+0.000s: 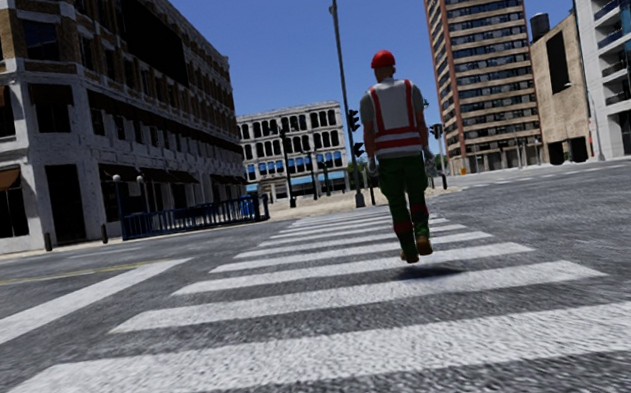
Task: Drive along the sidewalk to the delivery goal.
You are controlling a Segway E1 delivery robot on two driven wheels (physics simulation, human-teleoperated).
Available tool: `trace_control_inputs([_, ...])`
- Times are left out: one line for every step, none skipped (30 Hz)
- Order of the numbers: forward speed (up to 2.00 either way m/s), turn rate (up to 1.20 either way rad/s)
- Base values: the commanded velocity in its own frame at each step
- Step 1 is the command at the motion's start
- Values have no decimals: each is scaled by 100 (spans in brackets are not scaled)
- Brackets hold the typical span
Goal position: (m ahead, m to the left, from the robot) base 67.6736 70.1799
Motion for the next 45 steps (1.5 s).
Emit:
trace_control_inputs([132,-32])
trace_control_inputs([132,-10])
trace_control_inputs([133,-2])
trace_control_inputs([133,0])
trace_control_inputs([133,0])
trace_control_inputs([133,0])
trace_control_inputs([133,0])
trace_control_inputs([133,0])
trace_control_inputs([133,0])
trace_control_inputs([133,0])
trace_control_inputs([133,0])
trace_control_inputs([133,0])
trace_control_inputs([133,0])
trace_control_inputs([133,0])
trace_control_inputs([133,0])
trace_control_inputs([133,0])
trace_control_inputs([133,0])
trace_control_inputs([133,0])
trace_control_inputs([133,0])
trace_control_inputs([133,0])
trace_control_inputs([133,0])
trace_control_inputs([133,0])
trace_control_inputs([133,0])
trace_control_inputs([133,0])
trace_control_inputs([129,0])
trace_control_inputs([125,0])
trace_control_inputs([125,0])
trace_control_inputs([124,0])
trace_control_inputs([123,0])
trace_control_inputs([126,0])
trace_control_inputs([130,0])
trace_control_inputs([139,0])
trace_control_inputs([147,0])
trace_control_inputs([148,0])
trace_control_inputs([148,0])
trace_control_inputs([147,0])
trace_control_inputs([140,0])
trace_control_inputs([121,0])
trace_control_inputs([111,0])
trace_control_inputs([108,0])
trace_control_inputs([108,0])
trace_control_inputs([108,0])
trace_control_inputs([108,0])
trace_control_inputs([108,0])
trace_control_inputs([108,0])
